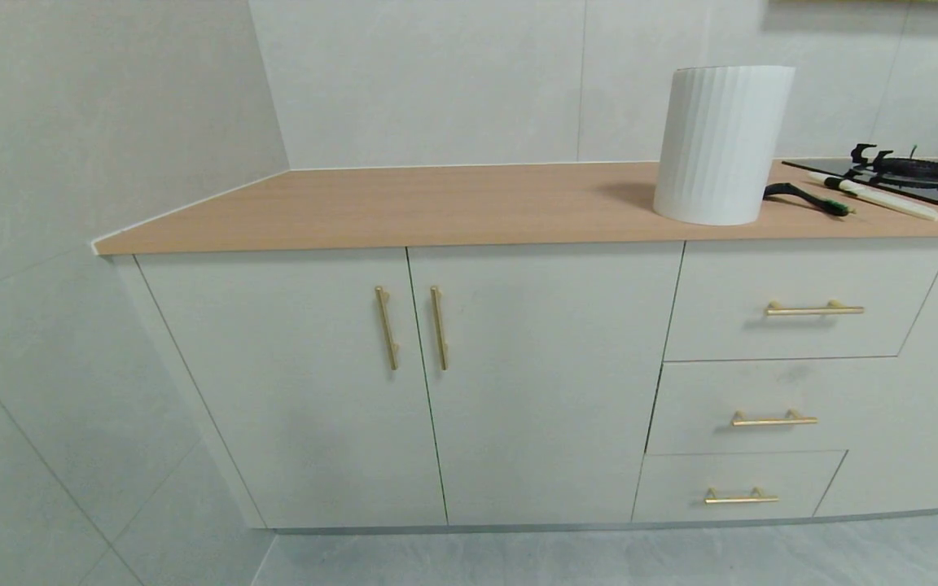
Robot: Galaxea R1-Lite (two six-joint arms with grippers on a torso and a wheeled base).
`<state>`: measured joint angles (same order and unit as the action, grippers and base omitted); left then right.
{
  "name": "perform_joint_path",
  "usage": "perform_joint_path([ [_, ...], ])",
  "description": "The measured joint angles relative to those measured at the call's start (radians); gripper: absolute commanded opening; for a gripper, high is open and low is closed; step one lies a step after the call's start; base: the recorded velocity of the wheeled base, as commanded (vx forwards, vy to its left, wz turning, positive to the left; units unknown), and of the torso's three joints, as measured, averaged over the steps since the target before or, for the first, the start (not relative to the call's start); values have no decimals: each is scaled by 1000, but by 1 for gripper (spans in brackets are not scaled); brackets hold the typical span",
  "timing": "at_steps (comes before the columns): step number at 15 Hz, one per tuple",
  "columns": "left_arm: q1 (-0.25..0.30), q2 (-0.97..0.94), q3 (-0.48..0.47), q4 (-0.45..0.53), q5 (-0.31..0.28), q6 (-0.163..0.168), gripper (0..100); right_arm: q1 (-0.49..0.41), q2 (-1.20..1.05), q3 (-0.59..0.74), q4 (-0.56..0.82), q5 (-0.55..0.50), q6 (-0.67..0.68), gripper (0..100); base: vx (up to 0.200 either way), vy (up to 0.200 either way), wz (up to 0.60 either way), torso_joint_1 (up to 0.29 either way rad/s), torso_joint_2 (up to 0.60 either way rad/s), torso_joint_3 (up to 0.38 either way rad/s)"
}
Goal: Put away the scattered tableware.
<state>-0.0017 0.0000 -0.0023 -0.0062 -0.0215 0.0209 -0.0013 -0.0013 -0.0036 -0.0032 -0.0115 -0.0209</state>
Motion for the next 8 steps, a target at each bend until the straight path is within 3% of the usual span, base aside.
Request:
perform_joint_path([
  [1,0,0,1,12,-9,16,100,0,0,2,1,10,2,100,0,0,0,0,0,0],
  [8,0,0,2,11,-13,-11,100,1,-1,4,1,14,7,100,0,0,0,0,0,0],
])
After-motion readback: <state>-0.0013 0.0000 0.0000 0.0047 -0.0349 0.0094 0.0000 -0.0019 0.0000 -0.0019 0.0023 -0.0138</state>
